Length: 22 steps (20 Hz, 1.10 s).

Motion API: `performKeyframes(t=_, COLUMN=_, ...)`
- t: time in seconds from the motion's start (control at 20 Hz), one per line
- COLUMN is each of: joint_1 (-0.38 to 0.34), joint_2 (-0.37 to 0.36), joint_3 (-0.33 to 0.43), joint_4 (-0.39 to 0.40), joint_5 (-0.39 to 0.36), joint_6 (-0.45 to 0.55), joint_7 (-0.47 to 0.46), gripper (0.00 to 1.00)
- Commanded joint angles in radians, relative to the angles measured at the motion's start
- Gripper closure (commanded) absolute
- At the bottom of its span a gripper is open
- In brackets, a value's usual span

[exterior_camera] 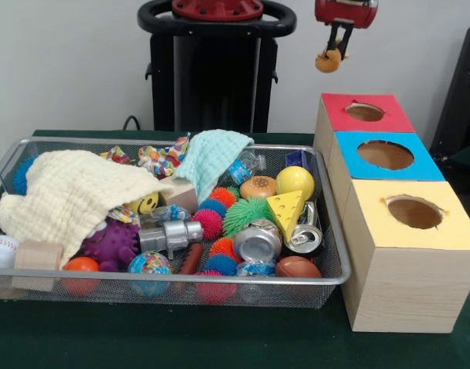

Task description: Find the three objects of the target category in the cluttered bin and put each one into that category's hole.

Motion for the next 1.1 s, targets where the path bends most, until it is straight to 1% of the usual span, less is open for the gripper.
performKeyframes(t=0.05, joint_1=0.007, joint_2=0.03, joint_3=-0.008, joint_4=-0.186, joint_5=0.064, joint_6=0.096, joint_7=0.208, gripper=1.0)
performKeyframes(t=0.3, joint_1=0.029, joint_2=0.076, joint_3=-0.005, joint_4=-0.241, joint_5=0.084, joint_6=0.094, joint_7=0.224, gripper=1.0)
performKeyframes(t=0.55, joint_1=0.075, joint_2=0.107, joint_3=-0.035, joint_4=-0.307, joint_5=0.098, joint_6=0.14, joint_7=0.245, gripper=1.0)
performKeyframes(t=0.7, joint_1=0.107, joint_2=0.118, joint_3=-0.05, joint_4=-0.325, joint_5=0.111, joint_6=0.152, joint_7=0.26, gripper=1.0)
performKeyframes(t=1.1, joint_1=0.13, joint_2=0.147, joint_3=-0.081, joint_4=-0.371, joint_5=0.129, joint_6=0.159, joint_7=0.248, gripper=1.0)
